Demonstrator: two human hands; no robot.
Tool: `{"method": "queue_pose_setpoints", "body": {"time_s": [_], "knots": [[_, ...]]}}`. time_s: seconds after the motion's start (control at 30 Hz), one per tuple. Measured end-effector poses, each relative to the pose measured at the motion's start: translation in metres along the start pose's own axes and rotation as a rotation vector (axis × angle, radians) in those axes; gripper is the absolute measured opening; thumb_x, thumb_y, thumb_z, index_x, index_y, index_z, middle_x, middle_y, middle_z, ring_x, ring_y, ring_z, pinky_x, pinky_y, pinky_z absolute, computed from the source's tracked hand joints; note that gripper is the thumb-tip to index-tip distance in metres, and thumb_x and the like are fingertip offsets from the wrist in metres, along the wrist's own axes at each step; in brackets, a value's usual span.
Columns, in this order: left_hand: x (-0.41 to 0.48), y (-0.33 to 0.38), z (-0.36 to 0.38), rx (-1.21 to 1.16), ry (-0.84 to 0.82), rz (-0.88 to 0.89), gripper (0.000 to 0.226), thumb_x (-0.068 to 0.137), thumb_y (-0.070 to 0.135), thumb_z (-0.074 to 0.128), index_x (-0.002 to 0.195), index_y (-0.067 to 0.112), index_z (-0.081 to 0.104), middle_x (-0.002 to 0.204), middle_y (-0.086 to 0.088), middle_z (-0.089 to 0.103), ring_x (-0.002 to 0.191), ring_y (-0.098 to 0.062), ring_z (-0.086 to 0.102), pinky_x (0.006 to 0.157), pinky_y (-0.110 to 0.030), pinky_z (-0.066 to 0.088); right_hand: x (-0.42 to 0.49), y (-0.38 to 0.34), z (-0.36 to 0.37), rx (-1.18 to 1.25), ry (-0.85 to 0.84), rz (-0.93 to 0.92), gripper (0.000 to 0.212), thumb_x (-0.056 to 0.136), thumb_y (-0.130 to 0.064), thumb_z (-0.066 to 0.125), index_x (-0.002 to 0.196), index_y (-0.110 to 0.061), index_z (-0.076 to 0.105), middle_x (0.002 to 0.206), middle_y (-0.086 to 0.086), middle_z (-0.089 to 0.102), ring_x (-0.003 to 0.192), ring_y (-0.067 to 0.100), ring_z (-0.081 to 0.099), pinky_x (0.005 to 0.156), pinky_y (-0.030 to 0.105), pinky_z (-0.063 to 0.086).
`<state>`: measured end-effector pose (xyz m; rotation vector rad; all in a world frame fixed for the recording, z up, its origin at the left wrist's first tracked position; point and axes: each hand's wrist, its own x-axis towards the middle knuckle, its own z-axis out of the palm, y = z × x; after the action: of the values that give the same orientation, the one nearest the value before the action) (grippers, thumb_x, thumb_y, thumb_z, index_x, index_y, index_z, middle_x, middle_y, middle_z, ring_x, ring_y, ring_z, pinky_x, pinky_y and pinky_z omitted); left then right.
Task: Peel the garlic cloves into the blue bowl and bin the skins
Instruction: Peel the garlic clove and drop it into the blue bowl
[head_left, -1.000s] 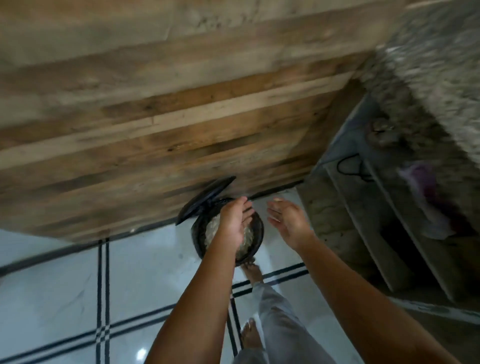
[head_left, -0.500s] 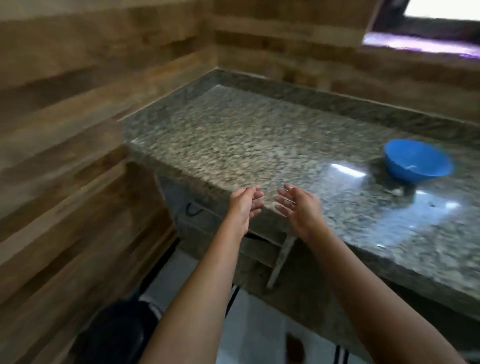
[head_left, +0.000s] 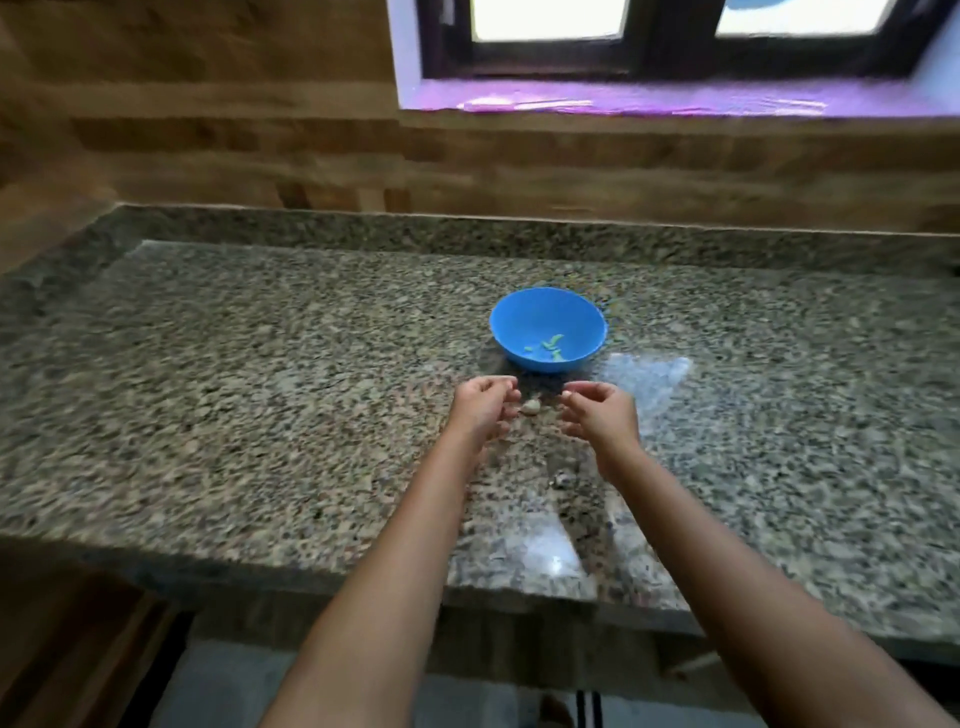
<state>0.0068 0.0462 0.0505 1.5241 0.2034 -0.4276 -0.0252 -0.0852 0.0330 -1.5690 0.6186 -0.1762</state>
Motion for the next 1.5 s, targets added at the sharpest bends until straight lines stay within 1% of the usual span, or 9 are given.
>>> {"method": "queue_pose_setpoints", "body": {"time_s": [0.13,0.27,0.37,0.53,0.77,1.17,1.27,1.4,1.5], "knots": [[0.025,-0.011,0.020,0.238,0.060,0.074,0.011,0.093,0.007,0.050,0.095,0.010,0.061,0.078,-0.003,0.058,0.060,-0.013,0.049,0.052,-0.020,0.041,0.036,0.014,-0.026,-0.485,0.039,-0.110,0.027,0.085,-0.017,0.063,0.109,-0.005,0.064,0.100,0.012,0.067,0.094,0.025,0.063,0.087,0.040,0.050],[0.043,-0.021,0.025,0.525,0.028,0.115,0.021,0.086,0.013,0.063,0.107,0.008,0.062,0.104,-0.009,0.066,0.097,-0.025,0.062,0.081,-0.030,0.048,0.051,0.017,-0.030,-0.719,-0.010,-0.170,0.032,0.088,-0.017,0.060,0.118,-0.004,0.058,0.117,0.016,0.056,0.109,0.027,0.054,0.094,0.033,0.040],[0.052,-0.026,0.025,0.704,0.018,0.149,0.031,0.087,0.021,0.062,0.116,0.010,0.060,0.117,-0.008,0.061,0.106,-0.022,0.058,0.088,-0.028,0.045,0.054,0.022,-0.030,-0.792,-0.023,-0.154,0.027,0.091,-0.015,0.057,0.115,-0.003,0.057,0.117,0.013,0.048,0.106,0.023,0.048,0.094,0.030,0.038],[0.064,-0.032,0.022,0.879,0.004,0.209,0.034,0.086,0.021,0.061,0.119,0.011,0.058,0.121,-0.011,0.055,0.109,-0.023,0.054,0.088,-0.022,0.039,0.061,0.028,-0.031,-0.782,0.069,-0.179,0.019,0.093,-0.004,0.046,0.103,0.002,0.062,0.110,0.017,0.054,0.094,0.023,0.050,0.085,0.027,0.040],[0.078,-0.036,0.020,0.865,-0.042,0.244,0.035,0.083,0.021,0.065,0.116,0.010,0.060,0.119,-0.012,0.057,0.107,-0.024,0.056,0.093,-0.025,0.042,0.060,-0.014,-0.009,-0.444,0.166,-0.395,0.011,0.090,-0.009,0.057,0.097,-0.006,0.065,0.092,0.007,0.063,0.082,0.015,0.058,0.067,0.014,0.041],[0.083,-0.040,0.018,1.000,-0.062,0.345,0.030,0.086,0.027,0.062,0.112,0.012,0.060,0.115,-0.010,0.052,0.106,-0.025,0.053,0.090,-0.034,0.046,0.076,-0.029,0.011,-0.330,0.151,-0.337,0.015,0.091,-0.015,0.059,0.101,-0.006,0.066,0.089,0.007,0.067,0.082,0.022,0.065,0.077,0.037,0.055],[0.080,-0.040,0.016,0.905,-0.072,0.335,0.031,0.084,0.028,0.067,0.109,0.010,0.062,0.107,-0.007,0.060,0.097,-0.022,0.059,0.084,-0.033,0.049,0.055,-0.014,0.003,-0.233,0.168,-0.309,0.010,0.090,-0.019,0.061,0.089,-0.010,0.065,0.076,0.004,0.065,0.067,0.016,0.061,0.061,0.030,0.052],[0.067,-0.037,0.016,0.280,-0.217,0.087,0.027,0.084,0.023,0.070,0.106,0.007,0.064,0.090,-0.006,0.068,0.070,-0.017,0.061,0.060,-0.029,0.051,0.032,0.005,-0.004,-0.152,0.108,-0.192,0.015,0.089,-0.020,0.062,0.085,-0.005,0.064,0.071,0.008,0.064,0.056,0.014,0.058,0.050,0.027,0.048],[0.060,-0.038,0.014,0.061,-0.335,0.036,0.017,0.084,0.018,0.068,0.099,0.009,0.068,0.088,-0.008,0.069,0.070,-0.017,0.061,0.060,-0.025,0.050,0.022,0.011,-0.006,-0.089,-0.035,-0.081,0.010,0.090,-0.009,0.060,0.095,-0.002,0.064,0.077,0.007,0.066,0.059,0.011,0.060,0.051,0.022,0.050]]}}
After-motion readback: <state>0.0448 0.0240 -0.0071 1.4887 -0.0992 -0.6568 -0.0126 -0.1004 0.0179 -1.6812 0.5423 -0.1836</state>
